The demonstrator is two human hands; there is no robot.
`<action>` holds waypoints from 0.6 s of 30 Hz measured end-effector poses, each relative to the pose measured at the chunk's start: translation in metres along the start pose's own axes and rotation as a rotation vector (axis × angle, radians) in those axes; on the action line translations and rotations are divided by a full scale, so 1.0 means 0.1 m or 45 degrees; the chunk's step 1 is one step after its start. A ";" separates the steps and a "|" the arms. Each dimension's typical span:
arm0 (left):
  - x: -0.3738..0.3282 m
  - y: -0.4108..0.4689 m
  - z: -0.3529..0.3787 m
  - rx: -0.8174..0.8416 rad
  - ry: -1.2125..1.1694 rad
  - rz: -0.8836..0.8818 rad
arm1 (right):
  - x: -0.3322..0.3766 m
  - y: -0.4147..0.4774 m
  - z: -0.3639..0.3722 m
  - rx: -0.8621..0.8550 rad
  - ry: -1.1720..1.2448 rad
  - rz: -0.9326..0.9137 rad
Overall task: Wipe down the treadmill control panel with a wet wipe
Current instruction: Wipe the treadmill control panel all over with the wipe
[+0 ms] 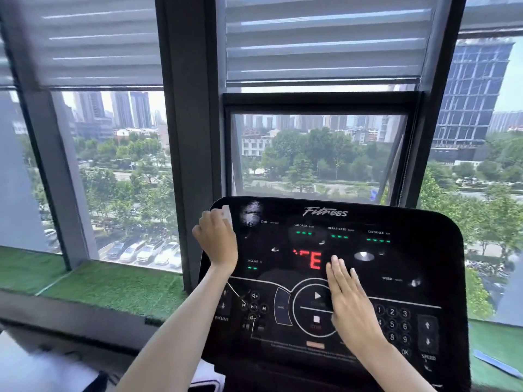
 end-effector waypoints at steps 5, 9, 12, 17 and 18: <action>-0.11 -0.06 0.09 0.074 0.124 0.542 | 0.01 -0.01 0.00 -0.010 -0.010 -0.042; -0.07 -0.06 0.02 0.020 0.055 0.212 | 0.02 -0.02 0.02 -0.026 -0.014 -0.050; -0.25 -0.19 0.10 0.052 0.134 0.669 | 0.00 -0.03 0.02 -0.067 -0.016 -0.067; -0.14 -0.16 0.02 -0.044 -0.042 -0.034 | 0.02 -0.03 0.05 -0.098 0.000 -0.054; -0.32 -0.22 0.02 -0.044 -0.031 0.152 | 0.02 -0.03 0.06 -0.095 -0.006 -0.052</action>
Point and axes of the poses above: each hand's wrist, its own y-axis towards the middle knuckle, its own z-axis out of the palm, x = y × z, the point moved 5 cm from there along y, towards the middle knuckle, and after that the axes turned 1 degree about -x, right-handed, at the moved point
